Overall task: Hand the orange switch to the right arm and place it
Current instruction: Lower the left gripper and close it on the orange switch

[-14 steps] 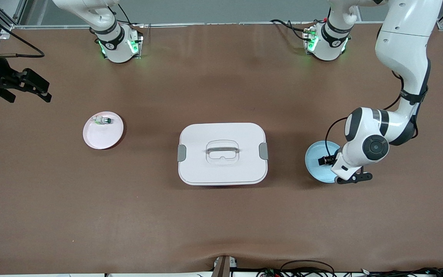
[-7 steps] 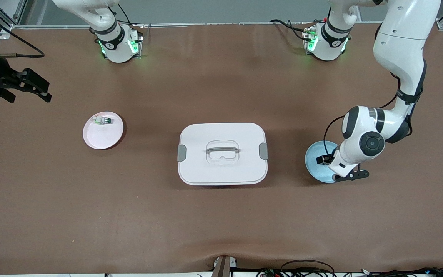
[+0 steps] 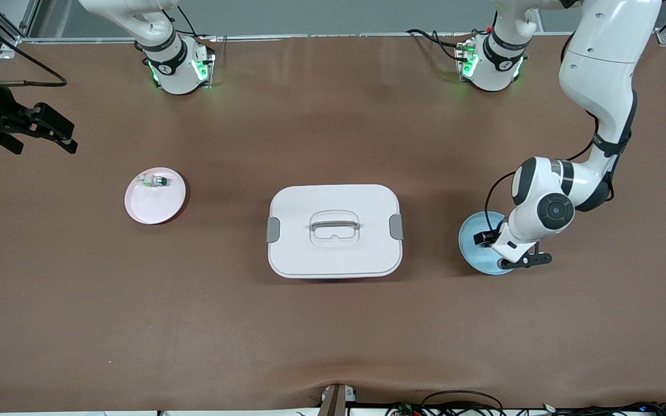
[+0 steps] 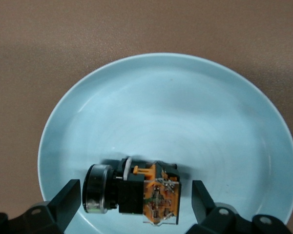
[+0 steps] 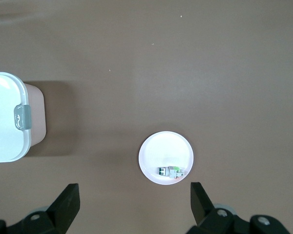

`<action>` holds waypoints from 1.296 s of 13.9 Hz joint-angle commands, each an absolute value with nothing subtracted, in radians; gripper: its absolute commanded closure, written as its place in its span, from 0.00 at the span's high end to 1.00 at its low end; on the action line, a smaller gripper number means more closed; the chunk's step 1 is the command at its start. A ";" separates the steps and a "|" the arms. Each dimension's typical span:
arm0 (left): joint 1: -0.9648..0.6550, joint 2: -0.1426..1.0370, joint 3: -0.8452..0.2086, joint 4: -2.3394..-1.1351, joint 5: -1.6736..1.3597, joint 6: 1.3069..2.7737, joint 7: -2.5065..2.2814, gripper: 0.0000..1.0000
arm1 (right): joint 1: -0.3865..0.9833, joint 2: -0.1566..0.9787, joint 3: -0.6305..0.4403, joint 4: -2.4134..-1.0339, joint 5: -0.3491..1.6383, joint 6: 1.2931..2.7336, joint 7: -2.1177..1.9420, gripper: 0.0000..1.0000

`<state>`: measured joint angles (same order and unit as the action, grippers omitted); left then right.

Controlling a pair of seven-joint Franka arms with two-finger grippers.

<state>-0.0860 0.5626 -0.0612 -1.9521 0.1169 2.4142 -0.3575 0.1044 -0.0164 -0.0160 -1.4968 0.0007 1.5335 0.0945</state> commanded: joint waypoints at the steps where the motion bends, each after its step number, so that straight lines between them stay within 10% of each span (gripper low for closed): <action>1: -0.075 0.557 -0.071 -1.965 0.137 2.451 -0.359 1.00 | 0.097 -0.028 -0.011 -1.508 -0.003 1.542 0.109 1.00; 18: -0.075 0.565 -0.071 -1.974 0.137 2.459 -0.360 0.95 | 0.097 -0.028 -0.011 -1.508 0.011 1.540 0.167 1.00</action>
